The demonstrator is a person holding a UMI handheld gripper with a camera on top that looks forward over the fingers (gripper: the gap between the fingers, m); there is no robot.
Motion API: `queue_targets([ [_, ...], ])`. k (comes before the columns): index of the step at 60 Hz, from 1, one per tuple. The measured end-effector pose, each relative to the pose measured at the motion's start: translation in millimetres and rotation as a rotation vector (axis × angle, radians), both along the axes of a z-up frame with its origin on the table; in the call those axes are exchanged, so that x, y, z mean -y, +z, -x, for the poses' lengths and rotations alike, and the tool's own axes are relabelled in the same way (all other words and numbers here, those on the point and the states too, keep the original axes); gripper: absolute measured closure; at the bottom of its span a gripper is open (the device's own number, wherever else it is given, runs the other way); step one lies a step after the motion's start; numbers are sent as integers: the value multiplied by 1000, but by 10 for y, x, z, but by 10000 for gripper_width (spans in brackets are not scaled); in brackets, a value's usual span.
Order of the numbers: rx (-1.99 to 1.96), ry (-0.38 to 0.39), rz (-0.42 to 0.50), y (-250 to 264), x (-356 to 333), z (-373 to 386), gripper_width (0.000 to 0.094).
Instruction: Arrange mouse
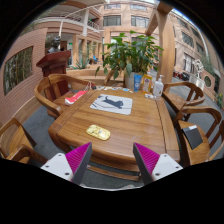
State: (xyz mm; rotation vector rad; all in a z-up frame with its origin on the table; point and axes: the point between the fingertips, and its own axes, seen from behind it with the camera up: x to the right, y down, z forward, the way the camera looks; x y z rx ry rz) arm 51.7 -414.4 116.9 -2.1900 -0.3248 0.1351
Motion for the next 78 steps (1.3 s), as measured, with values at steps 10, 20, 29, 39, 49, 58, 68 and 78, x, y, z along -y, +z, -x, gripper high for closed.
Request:
queue_targets([
  [10, 8, 1, 29, -354, -101, 124, 88],
  [20, 12, -3, 26, -686, -322, 312, 85],
  [29, -5, -9, 3, -892, -611, 511, 80],
  [39, 13, -3, -33, -1079, -990, 676, 78],
  [49, 66, 44, -32, -1260, -1279, 817, 75],
  [58, 71, 34, -52, -1254, -1601, 871, 80],
  [68, 53, -28, -52, -1258, -1951, 803, 83],
  [78, -5, -66, -19, -1302, -2084, 836, 286],
])
